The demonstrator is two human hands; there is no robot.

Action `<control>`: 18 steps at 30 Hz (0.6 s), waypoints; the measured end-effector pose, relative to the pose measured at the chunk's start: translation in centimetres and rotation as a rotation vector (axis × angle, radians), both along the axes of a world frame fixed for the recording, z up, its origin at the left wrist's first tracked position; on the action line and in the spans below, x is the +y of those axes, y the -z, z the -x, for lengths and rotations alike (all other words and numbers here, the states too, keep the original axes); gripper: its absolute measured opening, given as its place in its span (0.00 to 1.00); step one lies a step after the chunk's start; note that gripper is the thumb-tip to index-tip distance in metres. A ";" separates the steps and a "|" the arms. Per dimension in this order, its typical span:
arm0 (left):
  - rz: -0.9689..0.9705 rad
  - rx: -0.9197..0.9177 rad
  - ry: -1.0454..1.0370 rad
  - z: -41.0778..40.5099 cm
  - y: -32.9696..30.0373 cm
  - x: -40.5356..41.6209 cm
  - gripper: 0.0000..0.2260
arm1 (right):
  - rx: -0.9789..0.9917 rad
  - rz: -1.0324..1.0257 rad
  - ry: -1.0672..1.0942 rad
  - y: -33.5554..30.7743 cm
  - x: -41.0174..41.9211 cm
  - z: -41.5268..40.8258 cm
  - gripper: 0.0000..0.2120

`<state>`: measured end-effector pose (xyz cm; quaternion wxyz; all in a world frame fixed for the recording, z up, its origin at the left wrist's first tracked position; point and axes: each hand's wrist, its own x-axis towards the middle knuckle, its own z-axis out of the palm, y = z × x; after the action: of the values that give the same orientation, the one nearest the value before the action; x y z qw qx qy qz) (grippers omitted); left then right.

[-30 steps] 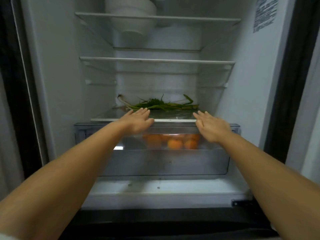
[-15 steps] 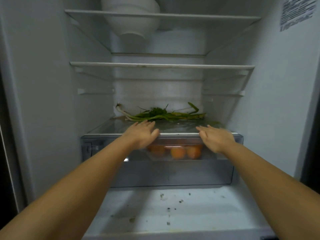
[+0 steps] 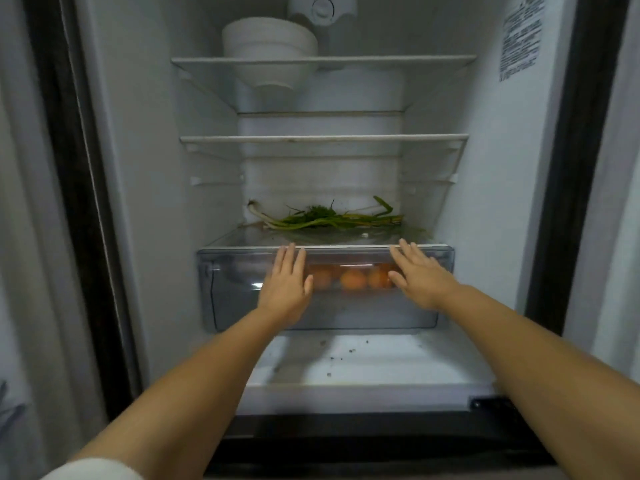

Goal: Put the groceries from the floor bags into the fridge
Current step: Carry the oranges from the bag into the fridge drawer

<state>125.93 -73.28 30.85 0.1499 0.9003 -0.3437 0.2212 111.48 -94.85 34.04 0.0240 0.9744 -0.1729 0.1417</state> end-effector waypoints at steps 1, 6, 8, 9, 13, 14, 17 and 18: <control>-0.018 0.074 0.005 1.1 0.0 0.7 0.22 | -0.010 -0.003 -0.034 0.1 0.6 1.0 0.28; 0.100 0.325 -0.028 10.5 1.4 5.8 0.17 | -0.007 0.041 -0.174 0.5 5.3 6.5 0.16; 0.165 0.330 -0.083 14.9 3.4 8.8 0.14 | -0.005 0.059 -0.288 1.9 8.4 8.6 0.16; 0.159 0.339 -0.121 17.1 4.7 10.4 0.14 | -0.015 0.050 -0.349 2.9 10.2 9.7 0.16; 0.097 0.473 -0.281 26.3 9.7 17.8 0.15 | 0.076 0.003 -0.556 7.9 18.3 13.7 0.17; 0.109 0.502 -0.316 28.5 10.7 19.9 0.16 | 0.134 0.001 -0.613 9.1 20.4 14.5 0.17; 0.227 0.567 -0.445 34.8 13.2 26.2 0.14 | 0.222 0.015 -0.755 12.2 26.8 17.1 0.18; 0.265 0.581 -0.494 36.9 13.9 28.3 0.13 | 0.221 0.015 -0.794 13.2 28.9 17.9 0.17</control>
<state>89.00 -45.03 16.94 0.2979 0.9537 -0.0286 0.0295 93.62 -65.94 20.83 -0.0070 0.9745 0.2212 0.0356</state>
